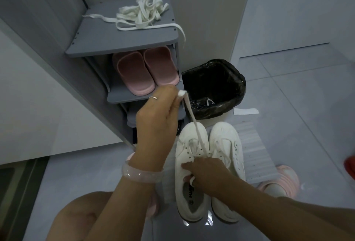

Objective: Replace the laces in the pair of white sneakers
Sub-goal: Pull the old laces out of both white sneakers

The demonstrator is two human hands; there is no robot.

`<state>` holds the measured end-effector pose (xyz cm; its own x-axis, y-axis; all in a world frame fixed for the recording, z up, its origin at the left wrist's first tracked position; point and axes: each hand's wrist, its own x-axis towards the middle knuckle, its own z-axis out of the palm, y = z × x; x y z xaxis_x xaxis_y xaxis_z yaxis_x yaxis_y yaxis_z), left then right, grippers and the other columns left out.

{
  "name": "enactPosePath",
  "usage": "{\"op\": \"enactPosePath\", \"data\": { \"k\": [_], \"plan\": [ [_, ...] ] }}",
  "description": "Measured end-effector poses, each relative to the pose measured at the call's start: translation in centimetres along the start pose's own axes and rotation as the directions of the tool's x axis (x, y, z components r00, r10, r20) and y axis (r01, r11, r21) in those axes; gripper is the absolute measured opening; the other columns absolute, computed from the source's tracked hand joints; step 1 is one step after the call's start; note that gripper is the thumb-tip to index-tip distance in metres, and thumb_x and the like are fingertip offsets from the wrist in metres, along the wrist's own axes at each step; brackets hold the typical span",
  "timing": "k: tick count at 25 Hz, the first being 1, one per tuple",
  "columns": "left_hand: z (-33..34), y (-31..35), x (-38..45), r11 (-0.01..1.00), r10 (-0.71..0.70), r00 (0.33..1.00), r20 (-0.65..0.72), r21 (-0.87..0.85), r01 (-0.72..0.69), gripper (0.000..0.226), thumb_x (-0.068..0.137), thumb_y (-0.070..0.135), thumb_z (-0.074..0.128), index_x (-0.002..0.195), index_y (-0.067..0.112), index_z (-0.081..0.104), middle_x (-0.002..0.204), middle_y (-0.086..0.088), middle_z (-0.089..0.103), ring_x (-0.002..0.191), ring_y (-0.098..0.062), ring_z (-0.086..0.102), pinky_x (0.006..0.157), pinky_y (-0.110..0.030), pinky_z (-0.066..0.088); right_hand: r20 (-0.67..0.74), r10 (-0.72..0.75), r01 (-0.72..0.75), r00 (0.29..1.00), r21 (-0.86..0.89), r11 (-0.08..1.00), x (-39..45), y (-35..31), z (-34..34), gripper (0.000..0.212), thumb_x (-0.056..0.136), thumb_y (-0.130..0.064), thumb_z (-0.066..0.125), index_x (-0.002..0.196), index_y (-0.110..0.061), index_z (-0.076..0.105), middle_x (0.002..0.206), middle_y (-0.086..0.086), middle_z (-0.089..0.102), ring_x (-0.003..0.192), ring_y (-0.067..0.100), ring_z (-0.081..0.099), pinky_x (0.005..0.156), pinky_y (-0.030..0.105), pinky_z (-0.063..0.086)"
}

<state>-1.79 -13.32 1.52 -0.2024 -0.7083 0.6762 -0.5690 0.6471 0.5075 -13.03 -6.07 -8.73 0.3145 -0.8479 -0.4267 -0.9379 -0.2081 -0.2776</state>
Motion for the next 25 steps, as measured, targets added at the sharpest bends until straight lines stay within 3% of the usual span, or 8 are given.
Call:
{"op": "enactPosePath", "data": {
  "k": [3, 5, 7, 9, 11, 14, 21, 25],
  "plan": [
    [1.6, -2.0, -0.8, 0.966, -0.207, 0.934, 0.29, 0.214, 0.148, 0.022, 0.093, 0.023, 0.05, 0.083, 0.004, 0.057, 0.069, -0.005, 0.052, 0.063, -0.018, 0.046, 0.057, -0.03, 0.033, 0.008, 0.011, -0.012, 1.0, 0.016, 1.0, 0.1, 0.2, 0.0, 0.048, 0.096, -0.043, 0.037, 0.141, -0.026, 0.036, 0.132, 0.009, 0.05, 0.119, 0.028, 0.049, 0.095, 0.036, 0.04],
    [3.4, -4.4, -2.7, 0.883, -0.432, 0.761, 0.484, 0.398, 0.248, 0.016, 0.091, 0.018, 0.05, 0.092, 0.005, 0.059, 0.08, -0.01, 0.06, 0.075, -0.026, 0.057, 0.061, -0.031, 0.036, 0.017, 0.007, -0.007, 1.0, 0.013, 1.0, 0.0, 0.0, 0.0, 0.047, 0.096, -0.042, 0.037, 0.141, -0.027, 0.036, 0.133, 0.009, 0.049, 0.118, 0.028, 0.05, 0.093, 0.036, 0.041],
    [5.1, -5.9, -5.2, 0.83, -0.553, 0.566, 0.611, 0.465, 0.309, 0.019, 0.089, 0.014, 0.049, 0.1, 0.005, 0.062, 0.097, -0.013, 0.065, 0.091, -0.029, 0.061, 0.069, -0.031, 0.042, 0.014, 0.004, -0.005, 1.0, 0.065, 0.998, -0.1, 0.2, -0.3, 0.046, 0.096, -0.04, 0.039, 0.14, -0.027, 0.039, 0.131, 0.008, 0.05, 0.117, 0.027, 0.051, 0.093, 0.036, 0.042],
    [6.3, -6.4, -7.2, 0.806, -0.591, 0.472, 0.654, 0.462, 0.37, 0.021, 0.089, 0.016, 0.05, 0.103, 0.005, 0.061, 0.107, -0.014, 0.064, 0.1, -0.028, 0.058, 0.078, -0.032, 0.043, -0.039, 0.004, 0.002, 0.999, 0.154, 0.988, 0.1, 0.6, -0.5, 0.041, 0.096, -0.038, 0.039, 0.135, -0.027, 0.044, 0.122, 0.008, 0.057, 0.11, 0.027, 0.056, 0.089, 0.035, 0.045],
    [6.8, -6.6, -7.7, 0.79, -0.61, 0.458, 0.647, 0.446, 0.421, 0.017, 0.088, 0.016, 0.052, 0.097, 0.004, 0.059, 0.104, -0.015, 0.062, 0.1, -0.029, 0.057, 0.075, -0.031, 0.04, -0.152, 0.009, 0.014, 0.988, 0.144, 0.99, 0.7, 0.7, -0.7, 0.037, 0.096, -0.034, 0.036, 0.132, -0.027, 0.042, 0.108, 0.009, 0.062, 0.096, 0.029, 0.061, 0.078, 0.034, 0.048],
    [6.8, -7.1, -7.6, 0.795, -0.602, 0.466, 0.648, 0.43, 0.428, 0.018, 0.087, 0.011, 0.052, 0.069, 0.01, 0.053, 0.085, -0.015, 0.059, 0.092, -0.031, 0.058, 0.067, -0.027, 0.034, -0.233, 0.07, -0.048, 0.97, 0.097, 0.994, 1.9, 0.3, -0.9, 0.04, 0.095, -0.03, 0.038, 0.135, -0.025, 0.034, 0.105, 0.008, 0.061, 0.09, 0.029, 0.062, 0.065, 0.031, 0.04],
    [6.5, -7.8, -7.2, 0.814, -0.58, 0.5, 0.643, 0.437, 0.383, 0.02, 0.091, 0.016, 0.052, 0.089, 0.002, 0.066, 0.094, -0.015, 0.067, 0.089, -0.027, 0.061, 0.071, -0.03, 0.042, -0.189, 0.176, -0.176, 0.966, 0.018, 0.984, 3.4, 0.2, -1.3, 0.044, 0.098, -0.033, 0.033, 0.139, -0.021, 0.033, 0.118, 0.01, 0.058, 0.101, 0.03, 0.06, 0.076, 0.034, 0.045],
    [5.7, -5.8, -6.6, 0.782, -0.617, 0.579, 0.533, 0.493, 0.381, 0.021, 0.092, 0.014, 0.045, 0.097, 0.003, 0.062, 0.1, -0.016, 0.065, 0.094, -0.029, 0.06, 0.068, -0.03, 0.039, -0.175, 0.185, -0.191, 0.967, -0.023, 0.981, 3.1, 0.0, -1.2, 0.045, 0.098, -0.032, 0.033, 0.14, -0.018, 0.033, 0.118, 0.01, 0.059, 0.101, 0.029, 0.06, 0.073, 0.032, 0.042]
  ]
}}
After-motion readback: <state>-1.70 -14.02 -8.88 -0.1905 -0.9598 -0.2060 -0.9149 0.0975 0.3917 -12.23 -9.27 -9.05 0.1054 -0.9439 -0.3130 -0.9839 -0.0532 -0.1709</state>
